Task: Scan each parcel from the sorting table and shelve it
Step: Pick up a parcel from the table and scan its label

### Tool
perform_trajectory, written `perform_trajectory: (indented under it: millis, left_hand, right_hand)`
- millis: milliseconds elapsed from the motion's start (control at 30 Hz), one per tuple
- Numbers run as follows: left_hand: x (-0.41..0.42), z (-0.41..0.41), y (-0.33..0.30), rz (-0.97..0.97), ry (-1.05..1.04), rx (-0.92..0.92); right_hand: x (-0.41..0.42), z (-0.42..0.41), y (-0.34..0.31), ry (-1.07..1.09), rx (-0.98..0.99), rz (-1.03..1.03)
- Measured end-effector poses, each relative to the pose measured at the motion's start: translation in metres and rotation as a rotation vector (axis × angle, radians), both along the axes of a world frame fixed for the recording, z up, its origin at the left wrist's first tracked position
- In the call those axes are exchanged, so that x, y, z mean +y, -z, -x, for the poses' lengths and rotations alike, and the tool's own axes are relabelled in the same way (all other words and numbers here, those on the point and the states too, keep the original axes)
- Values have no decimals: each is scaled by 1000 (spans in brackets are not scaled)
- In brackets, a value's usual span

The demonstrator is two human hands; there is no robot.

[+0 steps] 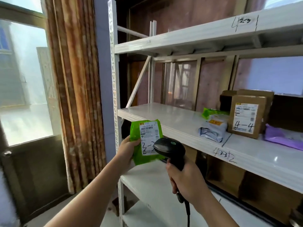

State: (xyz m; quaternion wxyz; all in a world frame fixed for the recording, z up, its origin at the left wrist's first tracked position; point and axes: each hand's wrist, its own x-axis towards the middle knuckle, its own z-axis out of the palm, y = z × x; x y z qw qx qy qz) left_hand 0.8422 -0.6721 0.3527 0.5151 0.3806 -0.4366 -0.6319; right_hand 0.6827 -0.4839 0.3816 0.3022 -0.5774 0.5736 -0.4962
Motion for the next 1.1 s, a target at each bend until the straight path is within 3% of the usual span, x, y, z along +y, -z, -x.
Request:
perform_trajectory:
  millis: [267,433,733,867,1000,1100]
  left_hand:
    - [-92,53,-31,113,167,-12]
    - [-141,108,-48,176,163,33]
    - [-210,190,-74,207,245,-151]
    - [-259,225,-65,299,378,-331]
    - [-276,251,-70,414,423,-674]
    - [-284,267,-72,495,453,-735]
  right_hand:
    - [-65,3,-7,188,33,-67]
    - [-98,21,-12,300,22,-59]
    - [-140,52,-12,457,-13,-98]
    - [-153,54,-12,538,-9,-109]
    - [-171,47,-15,659,-49,-95]
    - [-187,39,-18,748,-59,-61]
